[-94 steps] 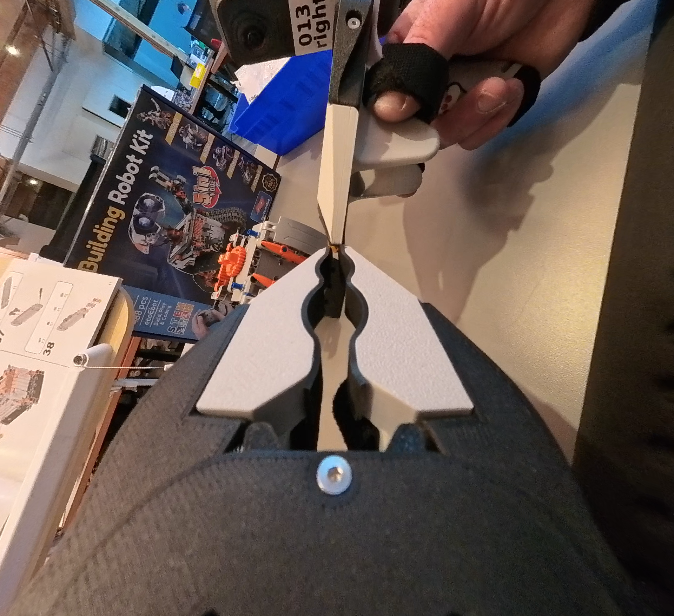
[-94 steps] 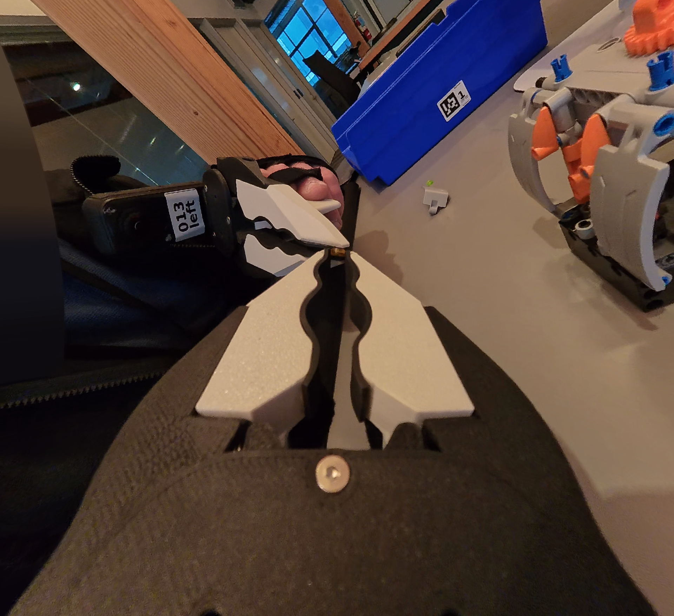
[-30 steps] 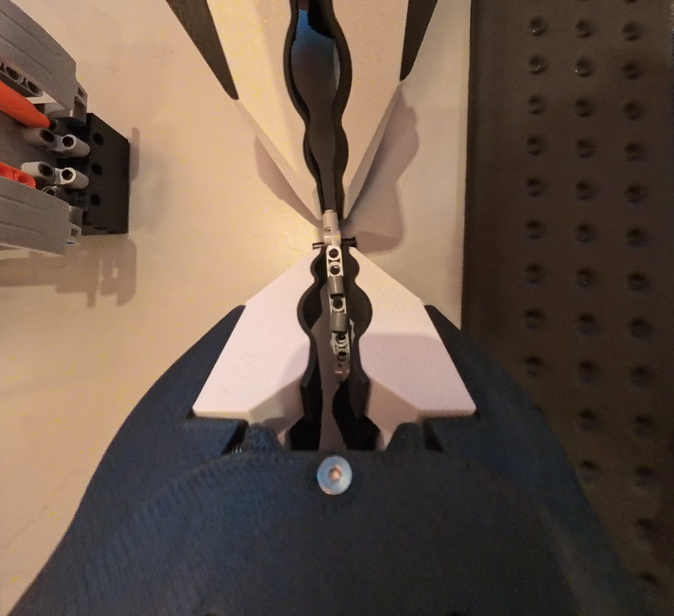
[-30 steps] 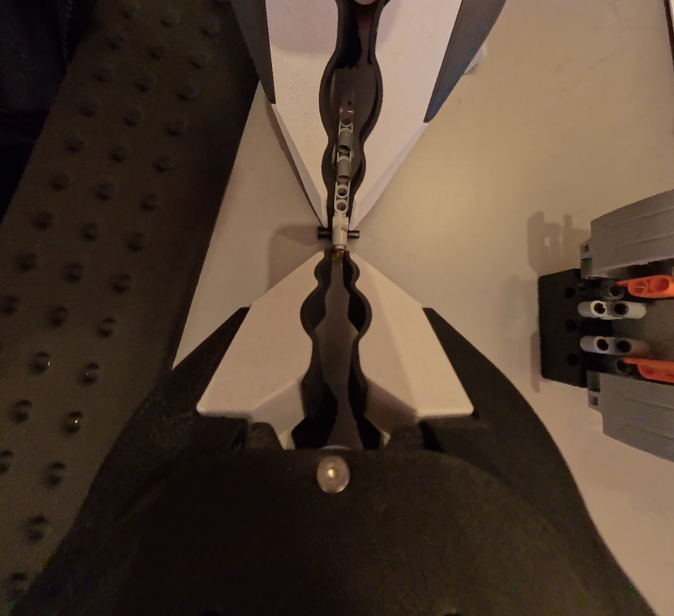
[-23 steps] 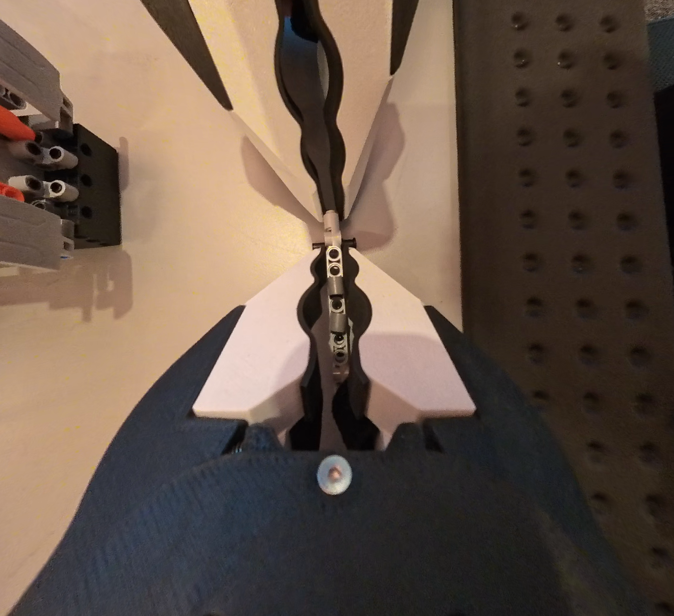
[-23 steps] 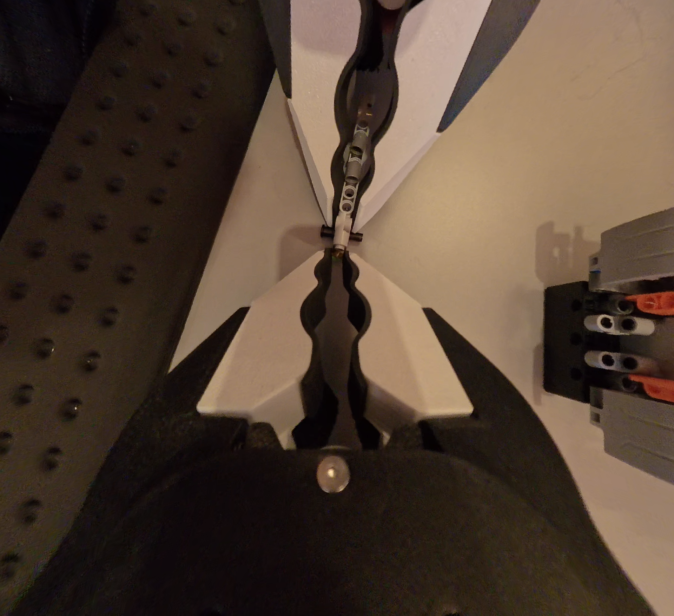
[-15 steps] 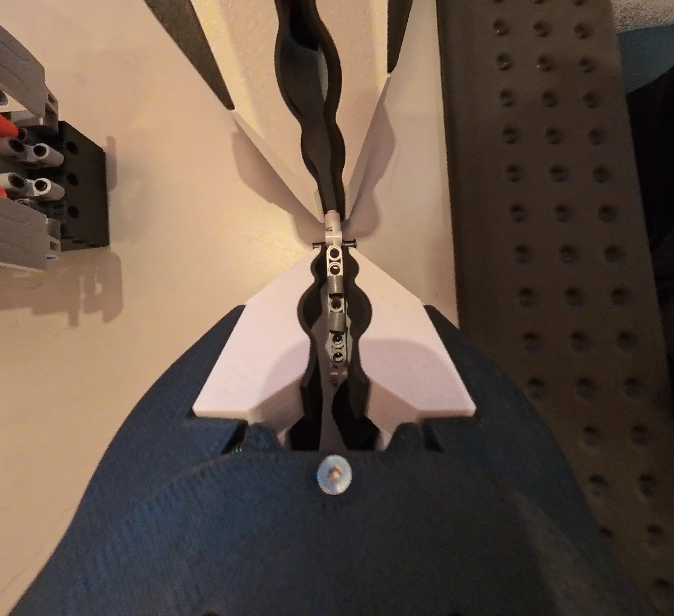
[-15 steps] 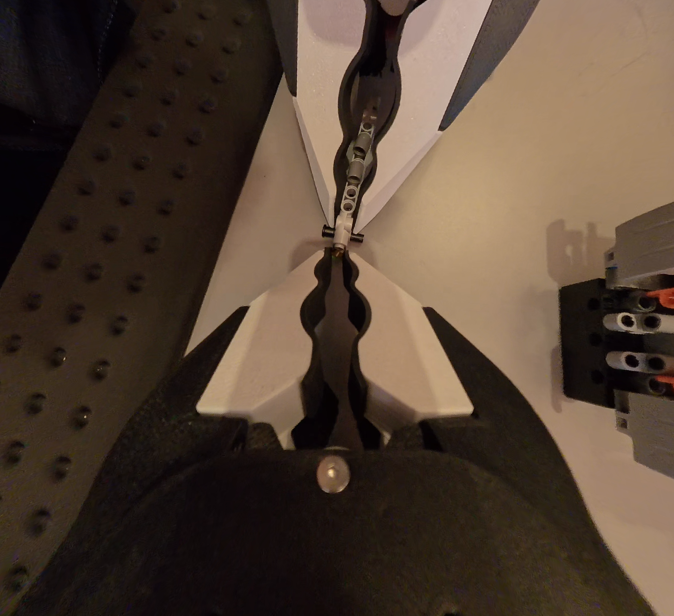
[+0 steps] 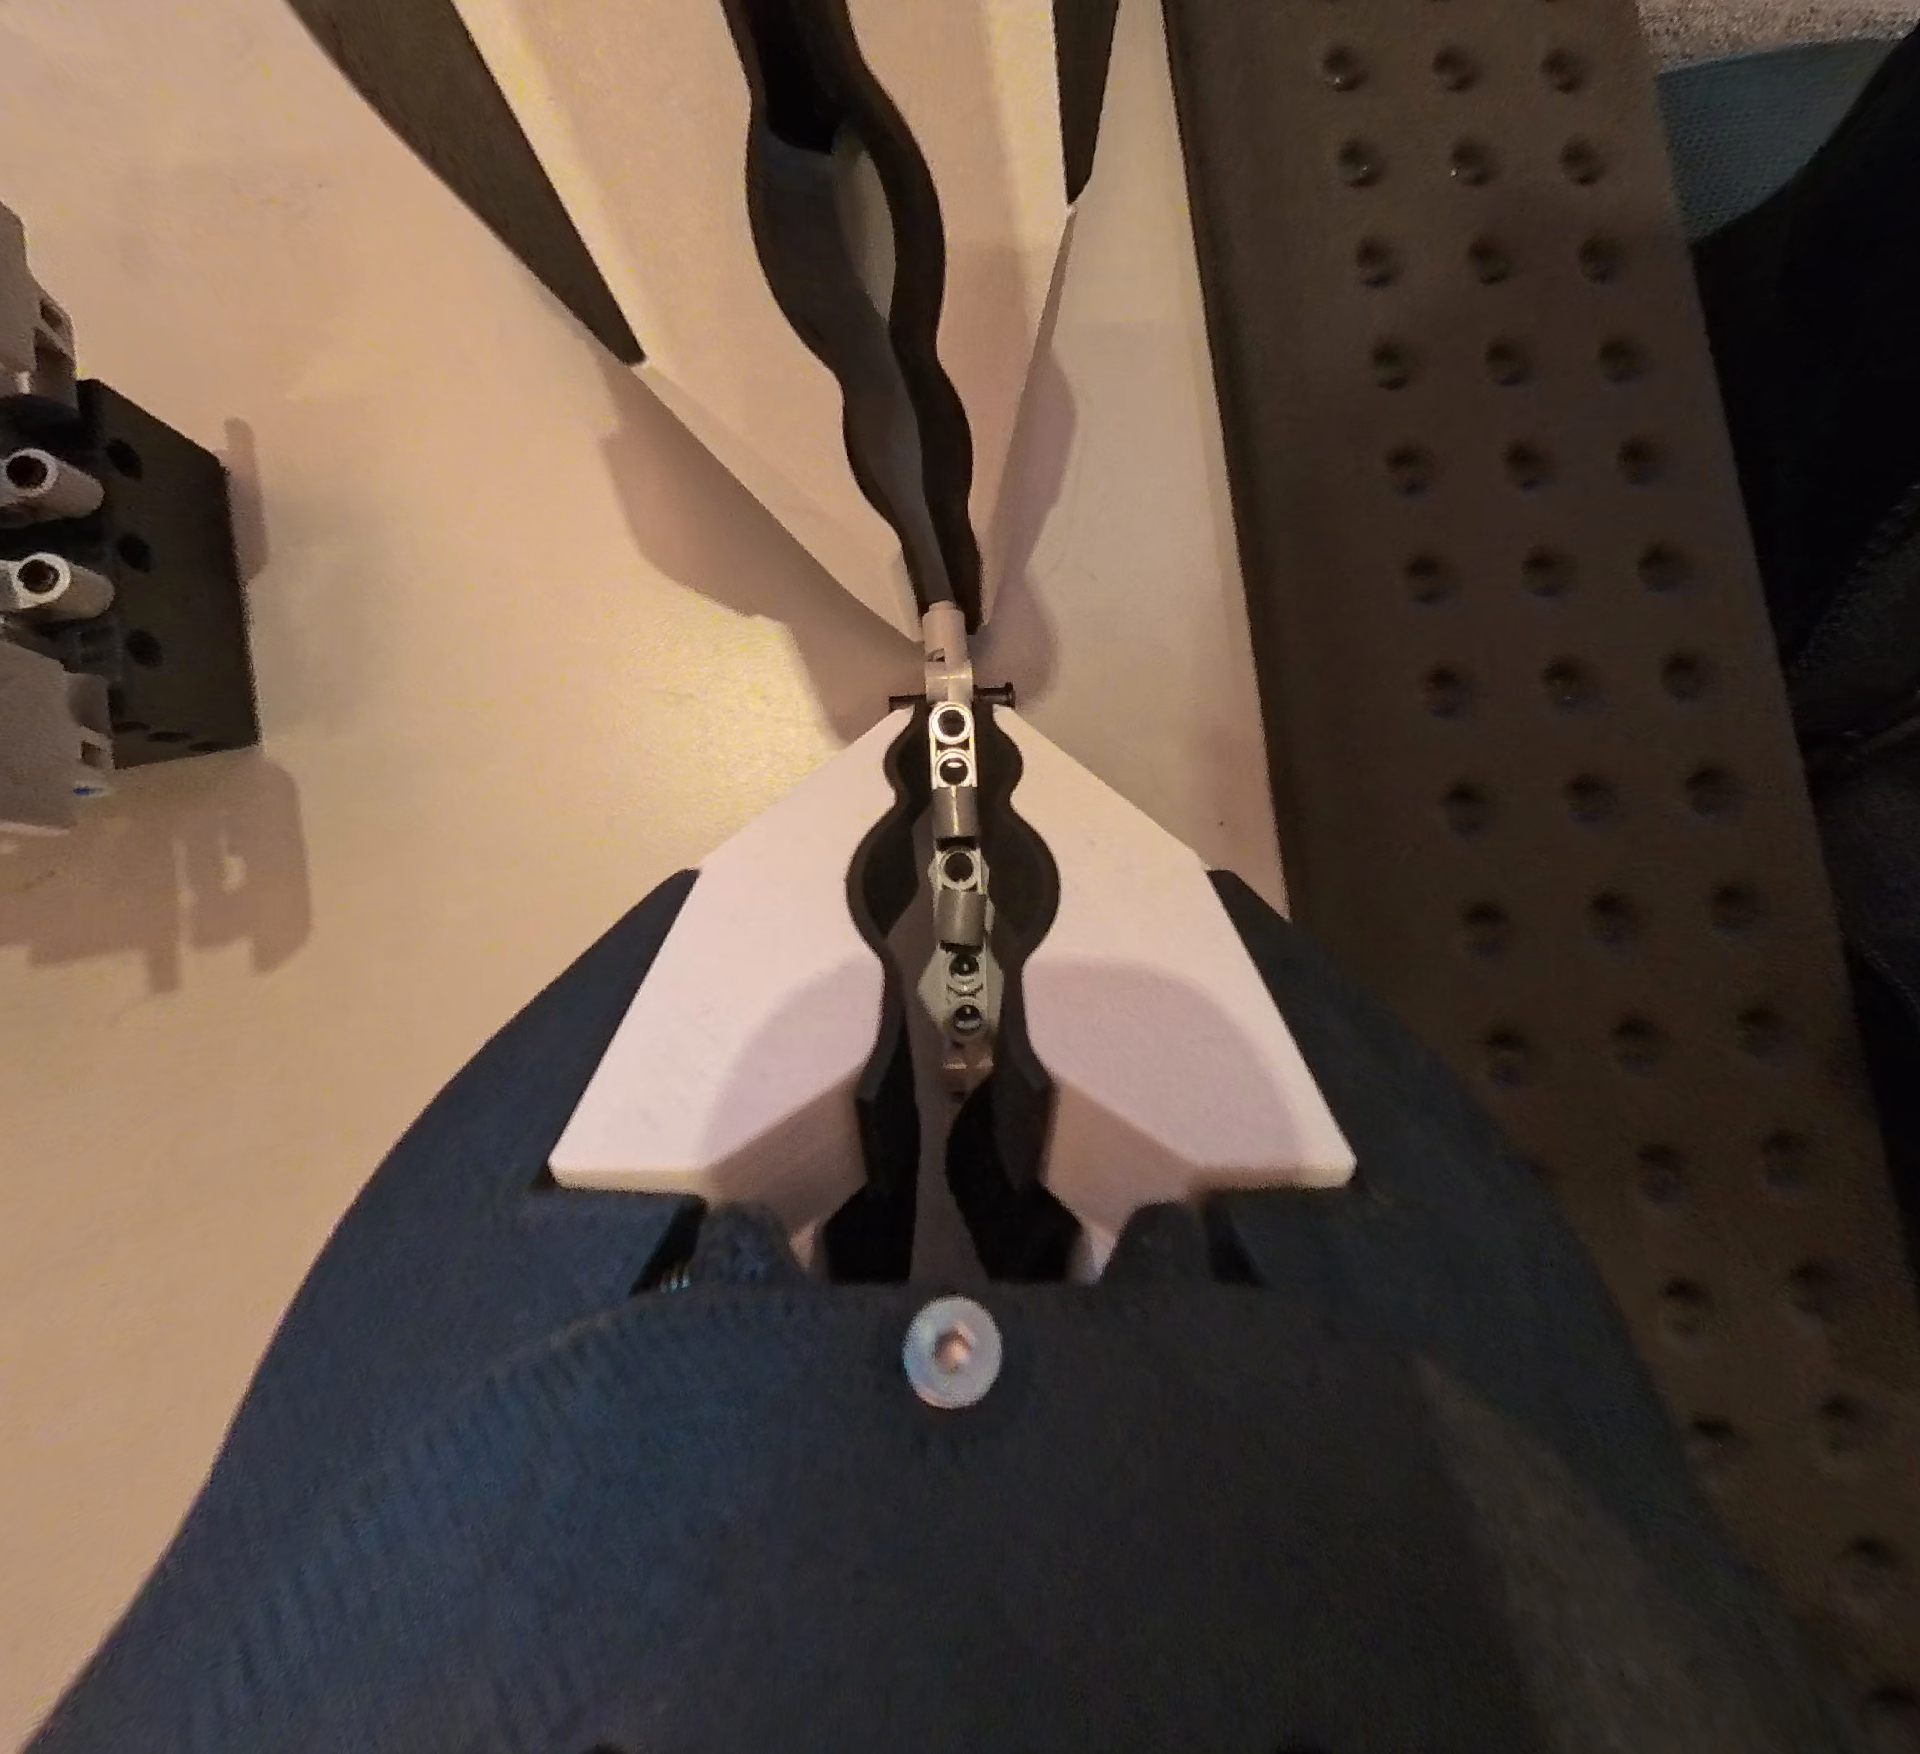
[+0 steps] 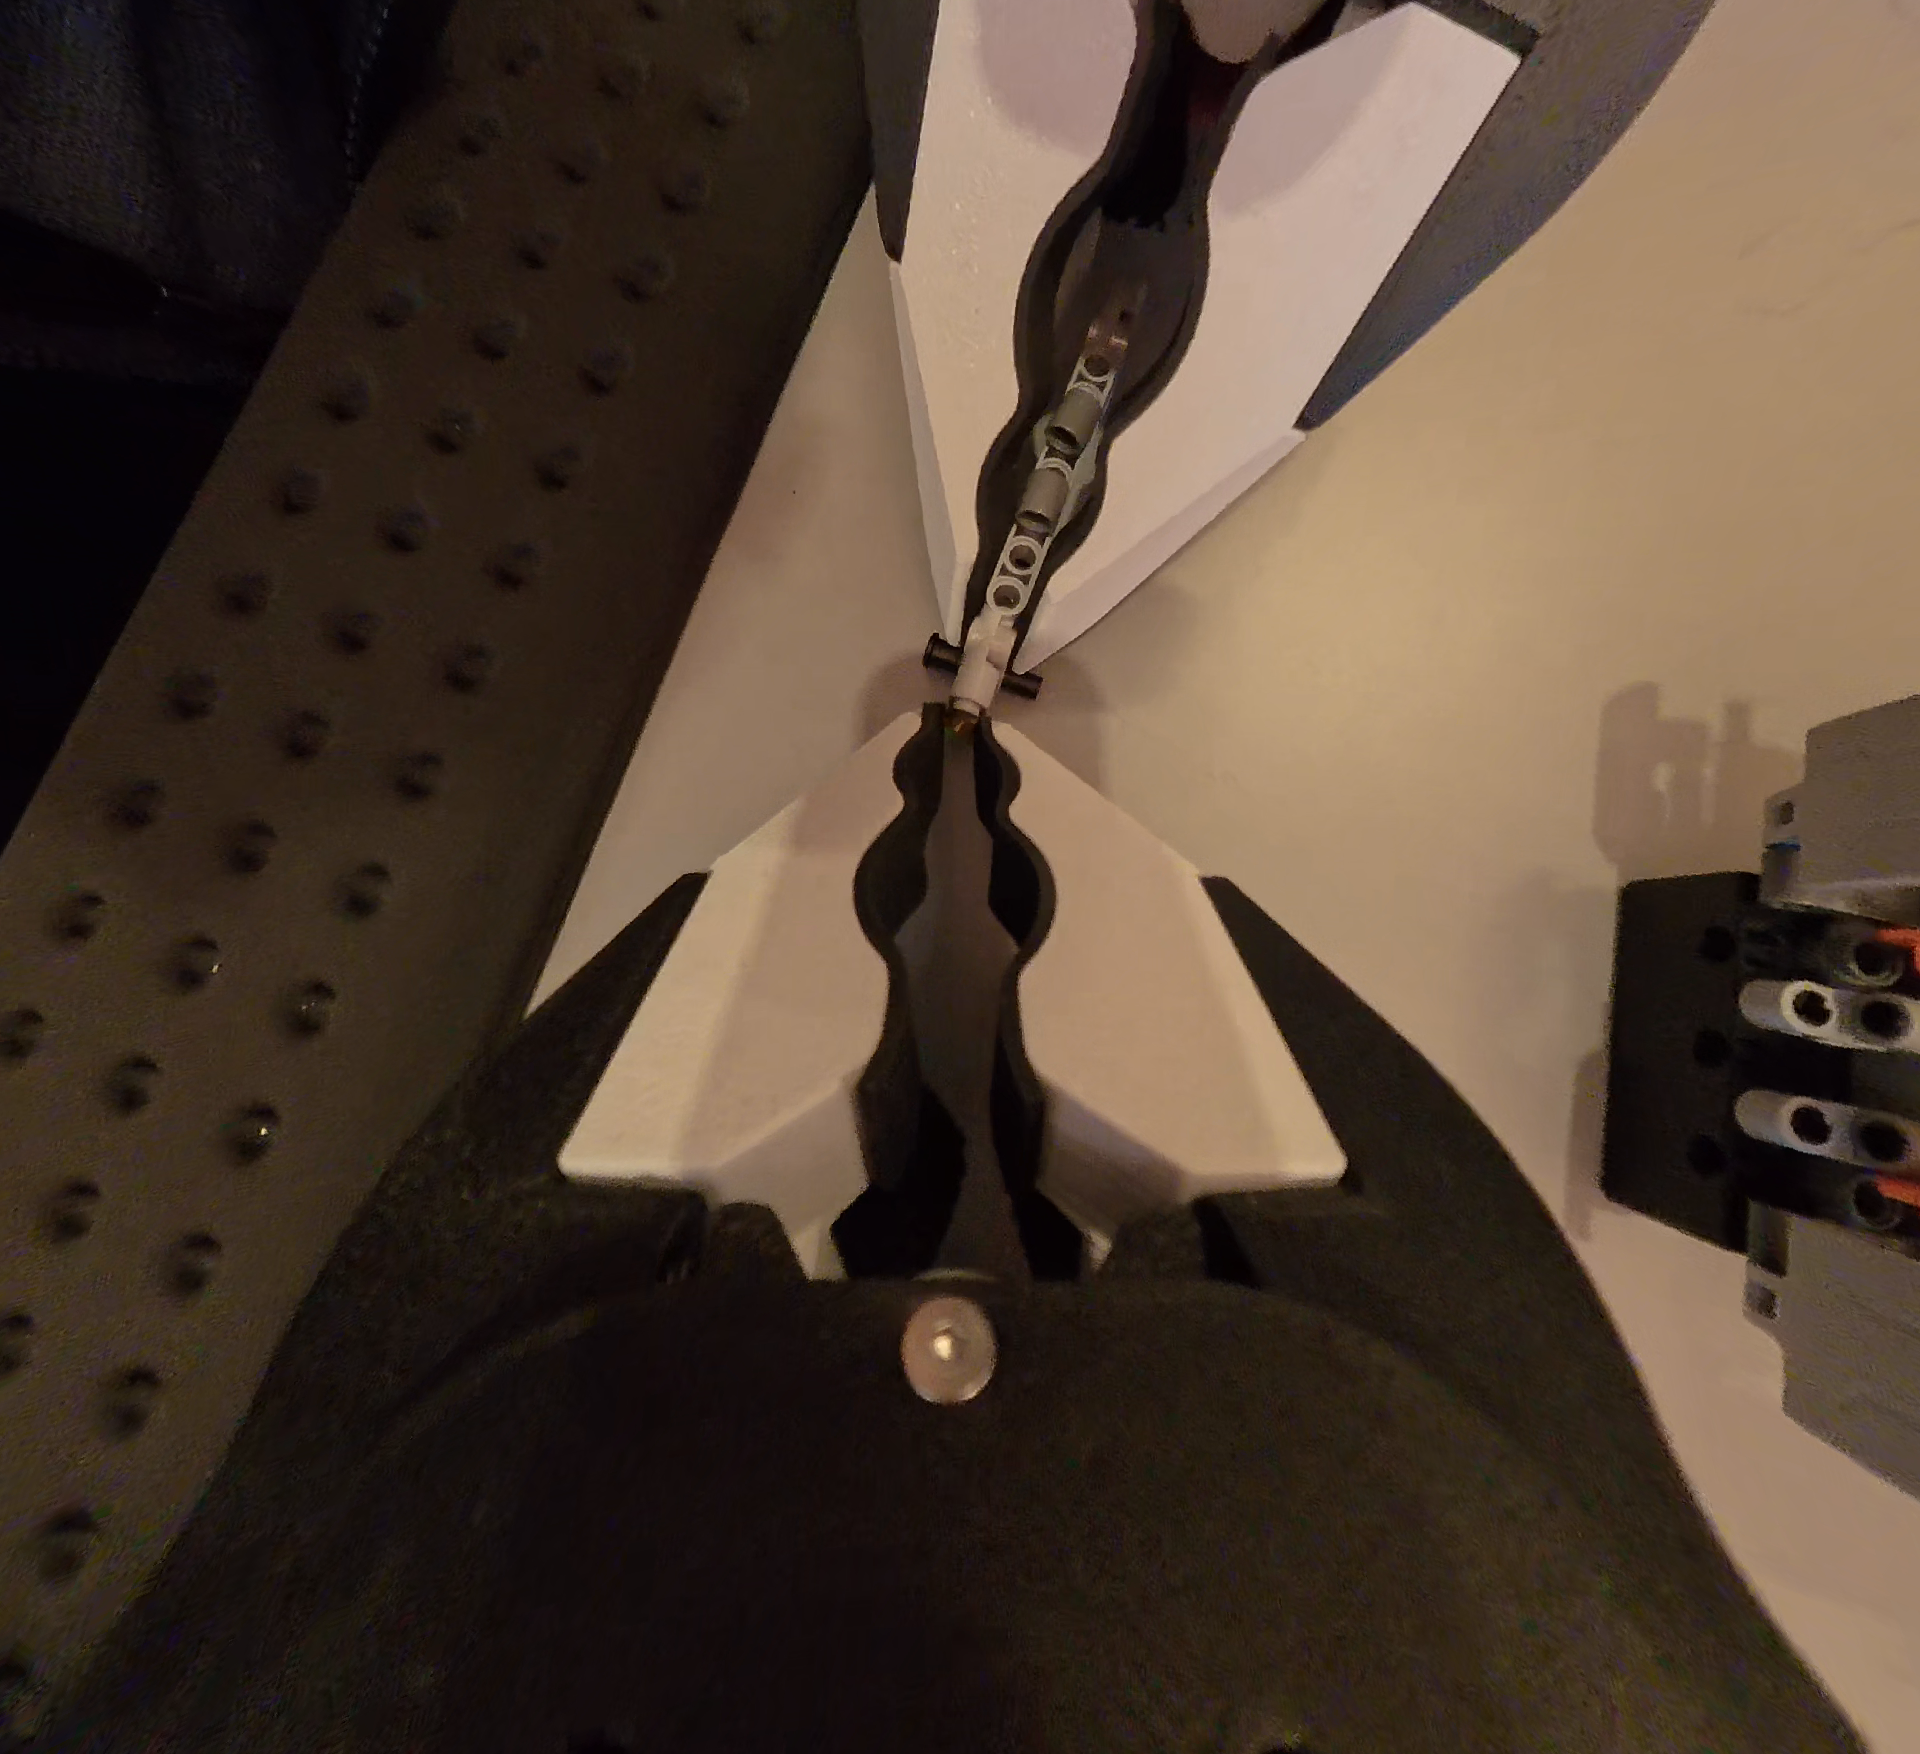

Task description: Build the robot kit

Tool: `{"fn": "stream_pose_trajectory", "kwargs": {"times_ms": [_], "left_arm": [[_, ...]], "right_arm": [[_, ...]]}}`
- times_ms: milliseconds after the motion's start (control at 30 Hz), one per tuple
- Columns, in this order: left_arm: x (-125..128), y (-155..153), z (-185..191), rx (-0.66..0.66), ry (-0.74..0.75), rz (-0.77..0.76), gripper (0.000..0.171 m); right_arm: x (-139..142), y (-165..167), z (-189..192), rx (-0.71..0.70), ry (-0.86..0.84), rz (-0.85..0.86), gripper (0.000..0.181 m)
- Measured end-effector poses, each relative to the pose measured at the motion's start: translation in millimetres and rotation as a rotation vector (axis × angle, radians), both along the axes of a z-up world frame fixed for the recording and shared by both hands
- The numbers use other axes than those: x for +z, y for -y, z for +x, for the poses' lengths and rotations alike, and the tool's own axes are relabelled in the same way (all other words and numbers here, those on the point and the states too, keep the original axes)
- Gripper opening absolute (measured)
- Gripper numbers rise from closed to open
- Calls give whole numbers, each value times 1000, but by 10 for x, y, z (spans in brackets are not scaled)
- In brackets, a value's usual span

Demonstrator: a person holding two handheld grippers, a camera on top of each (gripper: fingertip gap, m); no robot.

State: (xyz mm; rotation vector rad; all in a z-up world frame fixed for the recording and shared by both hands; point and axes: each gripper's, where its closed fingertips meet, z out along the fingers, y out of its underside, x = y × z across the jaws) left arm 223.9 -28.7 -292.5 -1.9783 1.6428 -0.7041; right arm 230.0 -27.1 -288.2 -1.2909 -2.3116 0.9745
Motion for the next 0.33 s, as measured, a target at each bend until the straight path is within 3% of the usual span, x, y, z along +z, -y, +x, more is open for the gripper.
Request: {"fn": "stream_pose_trajectory", "kwargs": {"times_ms": [333], "left_arm": [[-2,24,-16,-38,-3,-10,5]], "right_arm": [[-4,33,-13,28,33,-34,4]]}}
